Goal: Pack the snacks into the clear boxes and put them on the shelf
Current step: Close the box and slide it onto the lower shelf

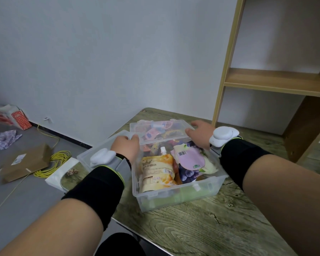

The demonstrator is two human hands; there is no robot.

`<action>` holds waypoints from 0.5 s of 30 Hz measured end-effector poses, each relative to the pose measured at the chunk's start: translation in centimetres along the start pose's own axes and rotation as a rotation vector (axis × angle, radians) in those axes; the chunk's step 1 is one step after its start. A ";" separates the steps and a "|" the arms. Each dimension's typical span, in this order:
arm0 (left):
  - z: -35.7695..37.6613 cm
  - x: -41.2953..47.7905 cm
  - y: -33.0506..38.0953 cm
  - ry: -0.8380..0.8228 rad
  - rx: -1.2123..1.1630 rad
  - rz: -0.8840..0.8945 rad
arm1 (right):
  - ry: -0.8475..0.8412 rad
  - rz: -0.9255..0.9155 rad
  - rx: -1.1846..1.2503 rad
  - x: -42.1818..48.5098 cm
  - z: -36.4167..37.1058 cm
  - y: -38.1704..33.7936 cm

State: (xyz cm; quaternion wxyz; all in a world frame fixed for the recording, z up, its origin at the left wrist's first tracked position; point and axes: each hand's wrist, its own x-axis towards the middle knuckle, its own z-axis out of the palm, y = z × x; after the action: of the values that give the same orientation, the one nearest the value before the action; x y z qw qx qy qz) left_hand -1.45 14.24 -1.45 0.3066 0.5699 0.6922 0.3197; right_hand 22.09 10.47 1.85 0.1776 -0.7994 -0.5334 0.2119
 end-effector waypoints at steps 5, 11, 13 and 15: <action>0.4 1.2 0.1 -0.112 -0.218 -0.109 | -0.016 0.049 0.079 1.3 0.0 -0.3; 1.2 2.0 -0.7 -0.116 -0.237 -0.107 | 0.089 0.132 0.439 2.0 -0.1 0.5; 1.0 2.1 -0.7 -0.126 -0.253 -0.101 | 0.147 0.083 0.484 1.8 -0.1 0.8; 0.5 1.9 -0.6 -0.124 -0.290 -0.085 | 0.174 0.057 0.473 1.7 -0.4 1.0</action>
State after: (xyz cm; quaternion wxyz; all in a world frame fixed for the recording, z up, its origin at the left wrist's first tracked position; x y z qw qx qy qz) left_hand -1.67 16.02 -2.34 0.4408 0.5087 0.6419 0.3672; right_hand 23.70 11.61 1.44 0.3989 -0.7656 -0.4290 0.2658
